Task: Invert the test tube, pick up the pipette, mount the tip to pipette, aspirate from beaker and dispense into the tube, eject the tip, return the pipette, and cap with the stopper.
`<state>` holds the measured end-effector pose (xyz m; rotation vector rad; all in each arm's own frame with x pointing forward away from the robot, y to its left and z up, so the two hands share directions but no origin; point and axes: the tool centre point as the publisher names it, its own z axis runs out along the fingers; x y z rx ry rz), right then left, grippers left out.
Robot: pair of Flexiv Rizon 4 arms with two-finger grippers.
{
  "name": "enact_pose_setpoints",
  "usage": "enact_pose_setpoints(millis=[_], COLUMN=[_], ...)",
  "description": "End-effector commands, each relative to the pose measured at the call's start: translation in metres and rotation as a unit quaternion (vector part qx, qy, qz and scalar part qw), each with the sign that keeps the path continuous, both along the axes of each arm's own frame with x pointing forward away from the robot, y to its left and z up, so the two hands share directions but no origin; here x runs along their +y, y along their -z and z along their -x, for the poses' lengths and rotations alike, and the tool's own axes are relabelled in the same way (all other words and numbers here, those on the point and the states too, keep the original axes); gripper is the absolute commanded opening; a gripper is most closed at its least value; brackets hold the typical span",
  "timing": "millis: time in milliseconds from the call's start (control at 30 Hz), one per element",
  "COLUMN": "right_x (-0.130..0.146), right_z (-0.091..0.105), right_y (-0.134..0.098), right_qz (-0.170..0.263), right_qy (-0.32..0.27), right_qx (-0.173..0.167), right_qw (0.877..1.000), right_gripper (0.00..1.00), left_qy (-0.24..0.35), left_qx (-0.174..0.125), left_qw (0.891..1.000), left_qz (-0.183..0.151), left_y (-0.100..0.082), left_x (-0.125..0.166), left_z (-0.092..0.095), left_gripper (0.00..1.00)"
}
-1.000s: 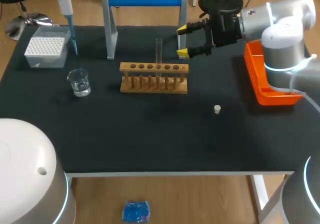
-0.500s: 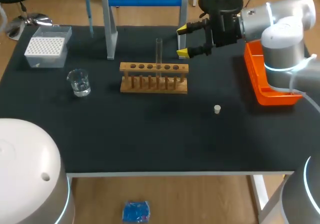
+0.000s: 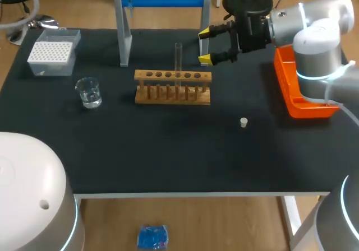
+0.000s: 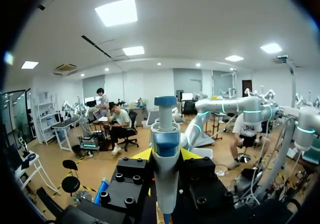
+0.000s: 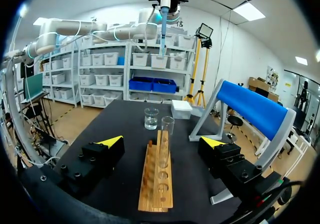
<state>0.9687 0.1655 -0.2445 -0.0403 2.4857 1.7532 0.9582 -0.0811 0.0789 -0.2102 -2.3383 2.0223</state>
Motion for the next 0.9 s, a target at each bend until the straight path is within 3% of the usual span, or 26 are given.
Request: enact_pose_setpoints(millis=[33, 333, 900], right_x=[0.0, 0.0, 0.0], right_z=[0.0, 0.0, 0.0], right_y=[0.0, 0.0, 0.0], right_qz=[0.0, 0.0, 0.0], right_qy=[0.001, 0.001, 0.001], right_qx=[-0.001, -0.001, -0.001], right_qw=[1.0, 1.0, 1.0], right_gripper=[1.0, 1.0, 1.0], left_qy=[0.008, 0.023, 0.042], left_qx=[-0.001, -0.001, 0.035], left_qw=[1.0, 1.0, 0.997], left_qz=[0.004, 0.021, 0.046], left_y=[0.003, 0.005, 0.024], left_x=[-0.02, -0.049, -0.088], left_z=[-0.008, -0.016, -0.02], left_gripper=[0.0, 0.0, 0.0])
